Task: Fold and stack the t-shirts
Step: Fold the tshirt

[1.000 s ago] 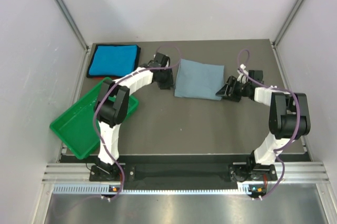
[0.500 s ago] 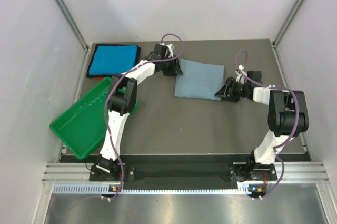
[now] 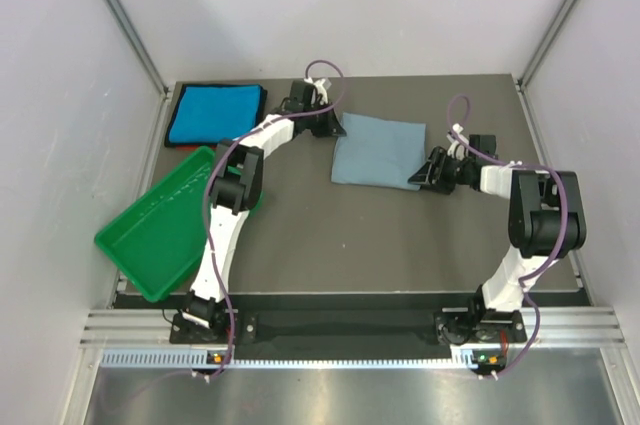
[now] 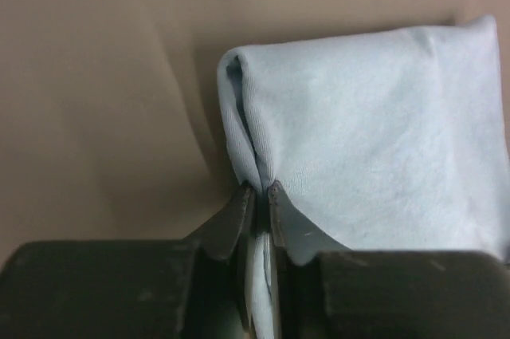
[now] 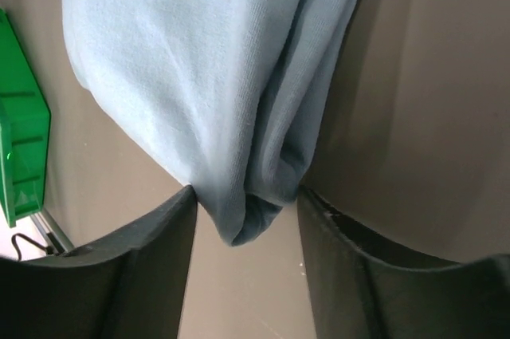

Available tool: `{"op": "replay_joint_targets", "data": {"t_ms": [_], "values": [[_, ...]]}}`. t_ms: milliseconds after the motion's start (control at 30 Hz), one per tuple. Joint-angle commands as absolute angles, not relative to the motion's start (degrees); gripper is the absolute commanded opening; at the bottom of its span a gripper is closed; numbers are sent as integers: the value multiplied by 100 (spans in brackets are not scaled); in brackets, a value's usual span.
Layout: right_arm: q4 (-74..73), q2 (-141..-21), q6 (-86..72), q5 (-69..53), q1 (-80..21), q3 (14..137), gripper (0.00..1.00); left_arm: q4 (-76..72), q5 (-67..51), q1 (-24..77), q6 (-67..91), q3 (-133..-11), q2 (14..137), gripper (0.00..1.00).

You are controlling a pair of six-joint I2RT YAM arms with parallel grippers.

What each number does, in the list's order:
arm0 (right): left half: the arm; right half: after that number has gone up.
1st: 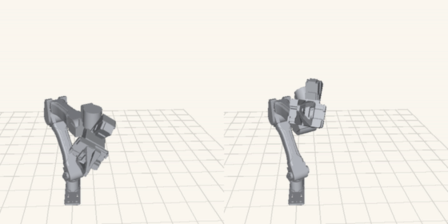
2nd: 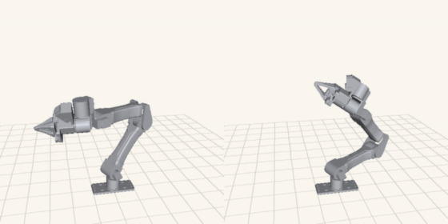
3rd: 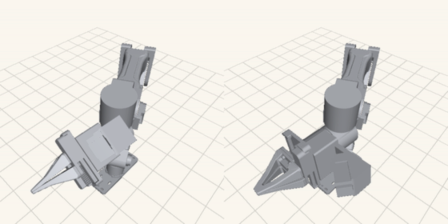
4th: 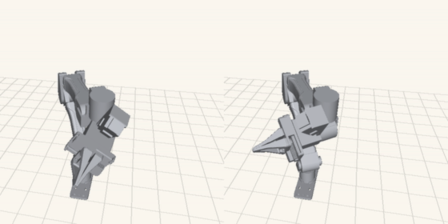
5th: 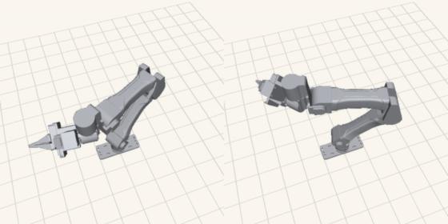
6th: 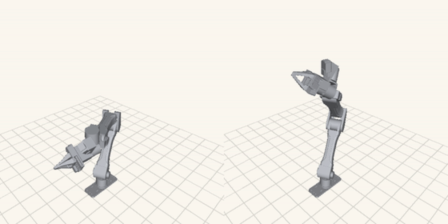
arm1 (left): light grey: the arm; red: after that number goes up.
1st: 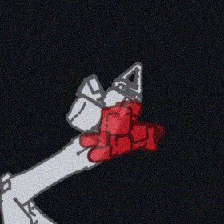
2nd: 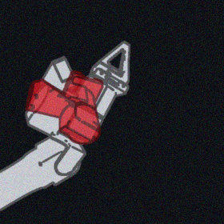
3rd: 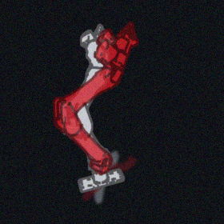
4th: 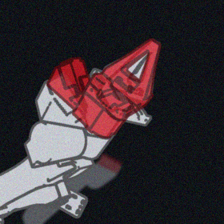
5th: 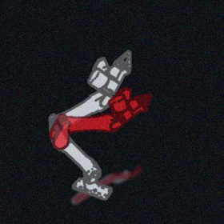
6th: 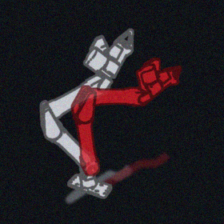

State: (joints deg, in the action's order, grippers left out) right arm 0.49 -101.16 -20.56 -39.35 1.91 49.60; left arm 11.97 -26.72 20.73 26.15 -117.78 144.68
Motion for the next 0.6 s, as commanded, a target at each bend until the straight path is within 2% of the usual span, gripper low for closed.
{"op": "replay_joint_targets", "data": {"t_ms": [0,33,67,100,133,200,367,400,500,533,567], "values": [[167,-10301,-1872,-3911,132,5124,51,861,-2839,1872,2812,-12023,14686,0],[167,-10336,-1863,-3911,132,5115,39,896,-2769,1863,2830,-12023,14704,0],[176,-10379,-1881,-3894,132,5124,22,931,-2655,1837,2865,-12015,14739,0],[184,-10397,-1890,-3876,132,5115,21,975,-2593,1820,2891,-12015,14765,0],[202,-10424,-1907,-3859,132,5107,7,1080,-2471,1811,2918,-12006,14783,0],[176,-10433,-1960,-3727,132,5089,0,1151,-2268,1784,2979,-11953,14801,0],[18,-10336,-1986,-3551,132,5150,1,914,-2233,1749,3103,-11584,14591,0],[18,-10292,-2004,-3533,123,5203,10,931,-2215,1740,3103,-11575,14546,0],[-482,-10134,-2065,-3463,123,5457,29,1046,-2267,1714,3129,-11628,14327,0],[-649,-9995,-2065,-3393,123,5641,40,1055,-2355,1696,3138,-11645,14239,5],[-1016,-9924,-2083,-3314,132,5730,43,1098,-2373,1679,3172,-11663,14090,15]]}}
